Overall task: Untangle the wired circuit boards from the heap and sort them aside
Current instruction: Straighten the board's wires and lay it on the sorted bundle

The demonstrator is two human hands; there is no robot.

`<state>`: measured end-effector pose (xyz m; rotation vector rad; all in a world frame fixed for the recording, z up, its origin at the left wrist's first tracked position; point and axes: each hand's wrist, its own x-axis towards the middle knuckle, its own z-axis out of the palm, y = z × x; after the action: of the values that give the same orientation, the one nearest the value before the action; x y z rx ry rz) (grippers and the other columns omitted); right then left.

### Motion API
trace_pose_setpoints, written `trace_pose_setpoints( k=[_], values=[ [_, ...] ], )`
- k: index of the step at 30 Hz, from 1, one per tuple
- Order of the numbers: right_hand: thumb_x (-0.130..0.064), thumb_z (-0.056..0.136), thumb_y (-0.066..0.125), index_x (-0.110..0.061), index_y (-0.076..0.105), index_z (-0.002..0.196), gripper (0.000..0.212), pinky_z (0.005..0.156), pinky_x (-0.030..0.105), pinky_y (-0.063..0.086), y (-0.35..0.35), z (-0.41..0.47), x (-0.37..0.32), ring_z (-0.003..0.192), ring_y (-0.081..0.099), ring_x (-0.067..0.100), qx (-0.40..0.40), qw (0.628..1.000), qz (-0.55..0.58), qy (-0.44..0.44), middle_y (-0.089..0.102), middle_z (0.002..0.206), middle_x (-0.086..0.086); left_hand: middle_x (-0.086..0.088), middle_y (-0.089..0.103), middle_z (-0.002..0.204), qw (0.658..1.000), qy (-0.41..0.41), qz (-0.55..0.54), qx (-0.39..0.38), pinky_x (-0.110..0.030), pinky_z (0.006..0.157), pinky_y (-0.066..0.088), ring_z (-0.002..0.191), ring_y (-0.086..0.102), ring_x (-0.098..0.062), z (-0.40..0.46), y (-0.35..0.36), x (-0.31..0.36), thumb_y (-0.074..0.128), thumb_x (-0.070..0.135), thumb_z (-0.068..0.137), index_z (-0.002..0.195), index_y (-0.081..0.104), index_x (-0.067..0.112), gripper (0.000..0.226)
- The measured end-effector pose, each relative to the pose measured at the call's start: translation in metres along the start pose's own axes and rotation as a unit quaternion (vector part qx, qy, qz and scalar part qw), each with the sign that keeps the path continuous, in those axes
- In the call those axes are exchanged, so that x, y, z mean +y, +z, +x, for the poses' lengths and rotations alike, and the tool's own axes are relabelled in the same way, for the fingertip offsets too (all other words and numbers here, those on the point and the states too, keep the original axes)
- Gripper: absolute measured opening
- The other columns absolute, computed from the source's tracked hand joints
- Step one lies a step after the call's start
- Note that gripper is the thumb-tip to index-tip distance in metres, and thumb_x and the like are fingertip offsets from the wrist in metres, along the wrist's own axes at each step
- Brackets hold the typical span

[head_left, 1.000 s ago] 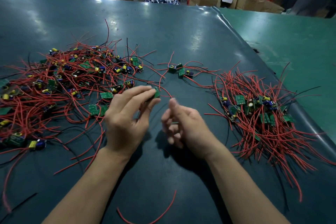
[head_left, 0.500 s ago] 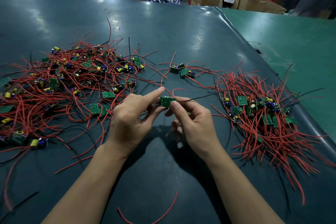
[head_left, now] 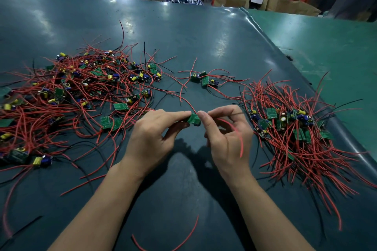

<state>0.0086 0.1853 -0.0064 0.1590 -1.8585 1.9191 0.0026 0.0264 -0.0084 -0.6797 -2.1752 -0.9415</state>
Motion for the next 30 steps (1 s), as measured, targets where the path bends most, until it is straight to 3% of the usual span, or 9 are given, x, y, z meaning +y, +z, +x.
trace_pose_setpoints(
  k=[3,6,8,12,16,21,25,28,30],
  values=[
    [-0.016,0.08,0.079,-0.021,0.049,0.082,0.031,0.045,0.026,0.044,0.0,0.001,-0.002,0.049,0.054,0.017,-0.036,0.995,0.045,0.079,0.057,0.064,0.002,0.002,0.072,0.093,1.0,-0.006,-0.008,0.017,-0.039,0.069,0.054,0.075,0.067,-0.024,0.001,0.0,0.001,0.069,0.005,0.085,0.105,0.074,0.004,0.021],
    [-0.036,0.083,0.069,-0.015,0.044,0.089,0.033,0.034,0.024,0.04,0.0,0.003,-0.003,0.039,0.048,0.021,-0.131,0.97,0.071,0.191,0.052,0.054,0.005,0.008,0.067,0.095,0.999,-0.006,-0.03,0.039,-0.036,0.07,0.054,0.076,0.065,-0.018,0.002,-0.002,0.0,0.067,0.006,0.087,0.107,0.073,0.004,0.02],
    [-0.041,0.092,0.06,-0.012,0.052,0.089,0.03,0.034,0.024,0.038,0.001,0.001,0.0,0.037,0.048,0.019,-0.178,0.968,-0.007,0.178,0.051,0.052,0.004,0.003,0.071,0.096,0.999,-0.017,-0.037,0.02,-0.037,0.072,0.055,0.078,0.067,-0.018,0.001,-0.003,-0.002,0.068,0.005,0.087,0.109,0.073,0.007,0.023],
    [-0.037,0.094,0.061,-0.014,0.057,0.065,0.038,0.042,0.026,0.037,0.001,0.0,0.001,0.038,0.047,0.016,-0.193,0.969,-0.105,0.111,0.052,0.046,0.005,0.008,0.071,0.095,0.998,-0.057,-0.016,-0.01,-0.044,0.084,0.052,0.089,0.066,-0.017,0.0,-0.004,-0.002,0.072,0.01,0.083,0.115,0.071,0.012,0.032],
    [-0.029,0.091,0.065,-0.017,0.051,0.055,0.041,0.037,0.018,0.031,-0.002,0.004,-0.004,0.034,0.04,0.016,-0.103,0.986,0.001,0.129,0.045,0.042,0.002,0.003,0.067,0.093,0.992,-0.04,0.107,0.061,-0.043,0.087,0.038,0.095,0.055,-0.013,0.005,-0.011,-0.011,0.074,0.022,0.082,0.098,0.078,0.017,0.017],
    [-0.031,0.086,0.063,-0.019,0.05,0.045,0.045,0.037,0.015,0.027,-0.008,0.015,-0.007,0.029,0.034,0.014,0.086,0.985,0.084,0.124,0.04,0.037,-0.003,-0.002,0.067,0.092,0.977,-0.125,0.134,0.111,-0.036,0.091,0.035,0.094,0.057,-0.019,0.005,-0.017,-0.022,0.074,0.022,0.085,0.1,0.077,0.019,0.016],
    [-0.035,0.098,0.058,-0.018,0.051,0.065,0.037,0.036,0.014,0.025,-0.019,0.025,-0.006,0.032,0.037,0.008,0.254,0.94,0.188,0.128,0.044,0.046,-0.006,-0.005,0.07,0.102,0.952,-0.217,0.199,0.081,-0.043,0.088,0.039,0.101,0.056,-0.03,0.004,-0.017,-0.028,0.07,0.017,0.087,0.108,0.073,0.015,0.022],
    [-0.046,0.095,0.058,-0.016,0.054,0.082,0.033,0.035,0.017,0.025,-0.03,0.031,-0.003,0.036,0.036,0.007,0.29,0.889,0.276,0.221,0.044,0.056,-0.005,-0.012,0.063,0.118,0.896,-0.347,0.276,0.025,-0.047,0.092,0.037,0.112,0.049,-0.037,0.0,-0.02,-0.032,0.067,0.03,0.087,0.119,0.067,0.016,0.034],
    [-0.037,0.098,0.056,-0.014,0.058,0.08,0.029,0.036,0.016,0.023,-0.031,0.032,0.0,0.036,0.034,0.007,0.284,0.879,0.286,0.255,0.042,0.057,-0.004,-0.013,0.06,0.118,0.877,-0.377,0.3,0.001,-0.048,0.094,0.036,0.112,0.048,-0.037,-0.003,-0.021,-0.032,0.066,0.029,0.085,0.119,0.067,0.017,0.036]
  ],
)
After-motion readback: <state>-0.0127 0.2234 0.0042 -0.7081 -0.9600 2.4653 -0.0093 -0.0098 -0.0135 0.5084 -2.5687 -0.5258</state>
